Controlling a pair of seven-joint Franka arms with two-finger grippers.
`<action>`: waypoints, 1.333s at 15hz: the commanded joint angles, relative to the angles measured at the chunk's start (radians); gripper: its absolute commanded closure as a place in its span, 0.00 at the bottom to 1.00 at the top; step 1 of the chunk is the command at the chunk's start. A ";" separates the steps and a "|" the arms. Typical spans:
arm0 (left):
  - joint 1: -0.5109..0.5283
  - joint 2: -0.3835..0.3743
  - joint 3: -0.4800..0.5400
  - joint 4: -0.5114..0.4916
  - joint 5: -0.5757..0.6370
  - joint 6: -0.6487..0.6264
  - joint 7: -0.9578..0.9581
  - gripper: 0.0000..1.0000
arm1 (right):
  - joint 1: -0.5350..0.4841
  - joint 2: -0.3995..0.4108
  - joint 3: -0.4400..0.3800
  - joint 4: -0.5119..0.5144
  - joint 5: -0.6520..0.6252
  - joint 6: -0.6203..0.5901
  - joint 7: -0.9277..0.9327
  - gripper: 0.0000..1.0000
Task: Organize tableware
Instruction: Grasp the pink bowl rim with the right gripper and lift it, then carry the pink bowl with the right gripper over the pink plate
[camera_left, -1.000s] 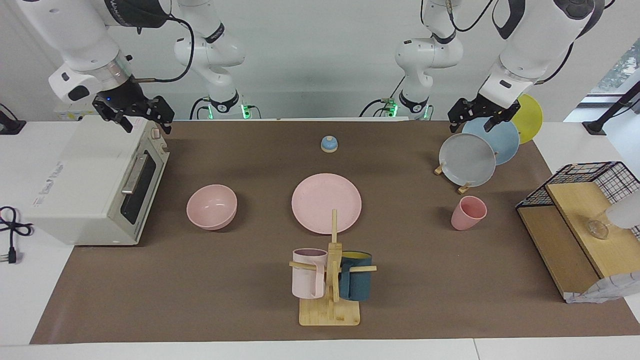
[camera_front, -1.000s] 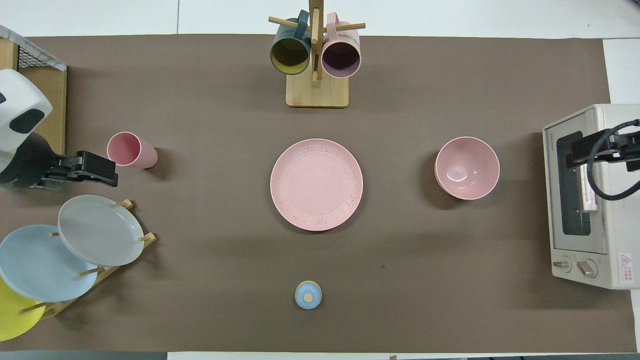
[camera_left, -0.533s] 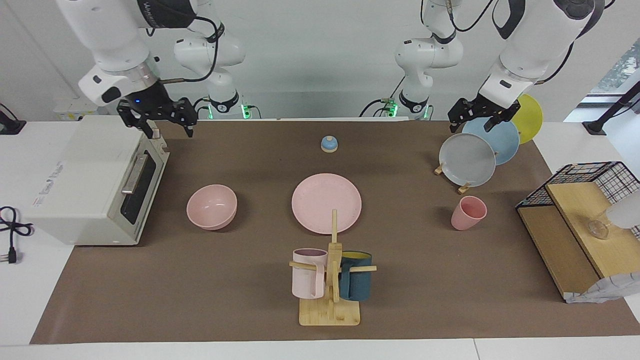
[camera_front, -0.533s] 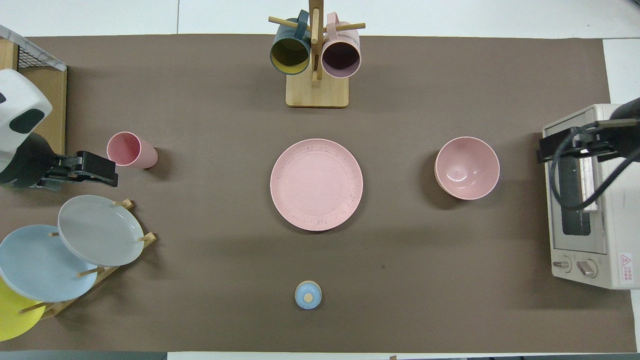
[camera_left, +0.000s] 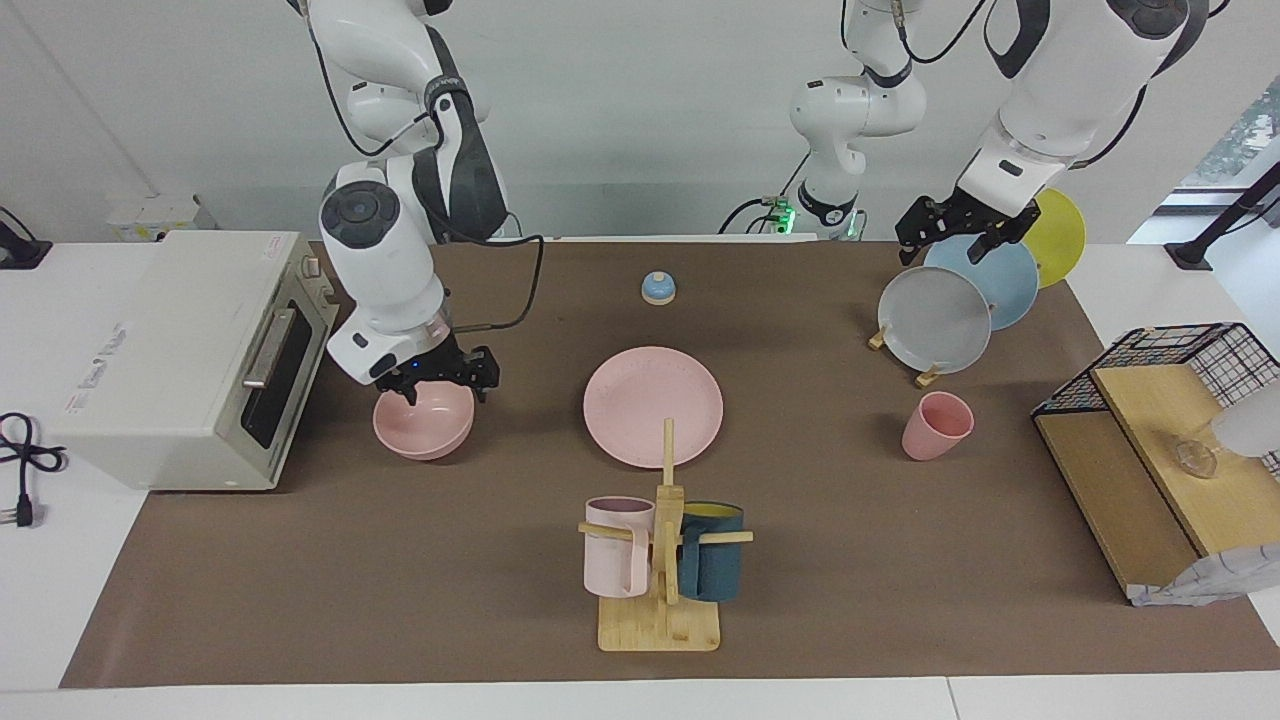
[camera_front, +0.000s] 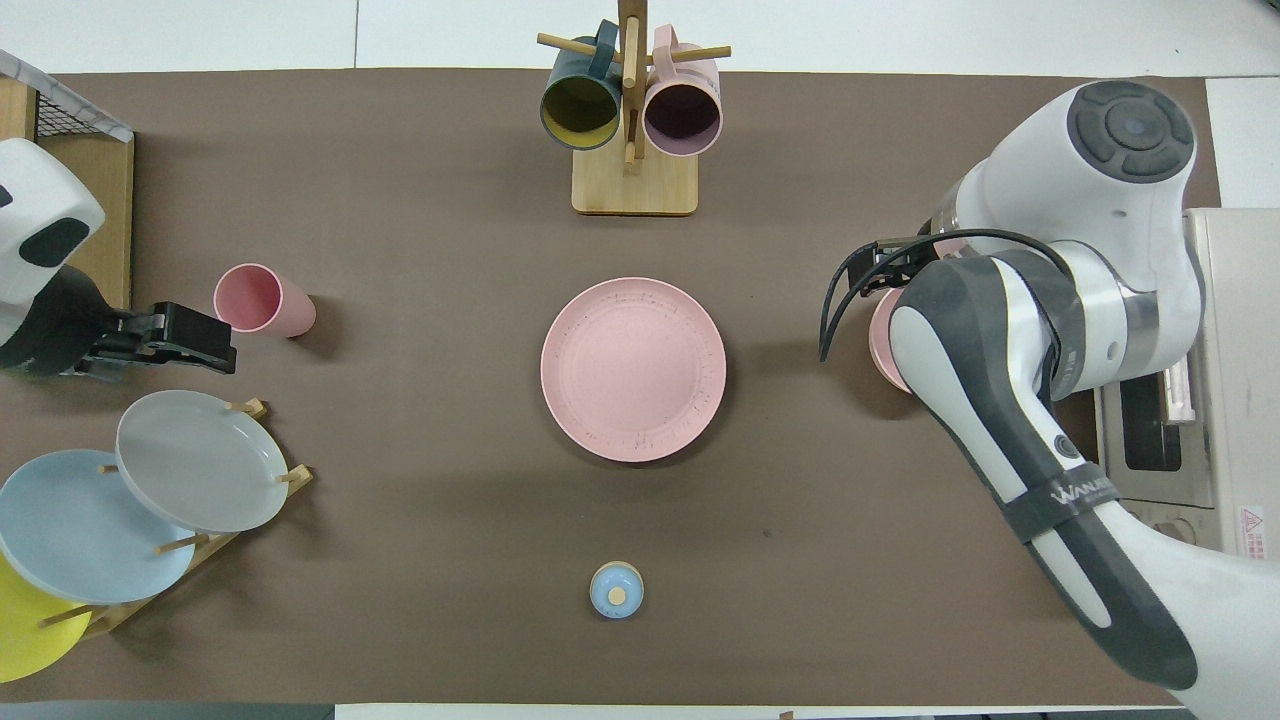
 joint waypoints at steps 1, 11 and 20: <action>0.006 -0.020 0.001 -0.018 -0.007 0.001 0.005 0.00 | 0.004 -0.037 0.007 -0.085 0.005 0.049 0.000 0.00; 0.006 -0.020 -0.001 -0.016 -0.007 -0.002 0.004 0.00 | 0.036 -0.040 0.009 -0.268 0.008 0.225 0.014 0.52; 0.006 -0.031 0.002 -0.019 -0.007 0.006 0.007 0.00 | 0.102 -0.030 0.009 -0.208 -0.076 0.138 0.009 1.00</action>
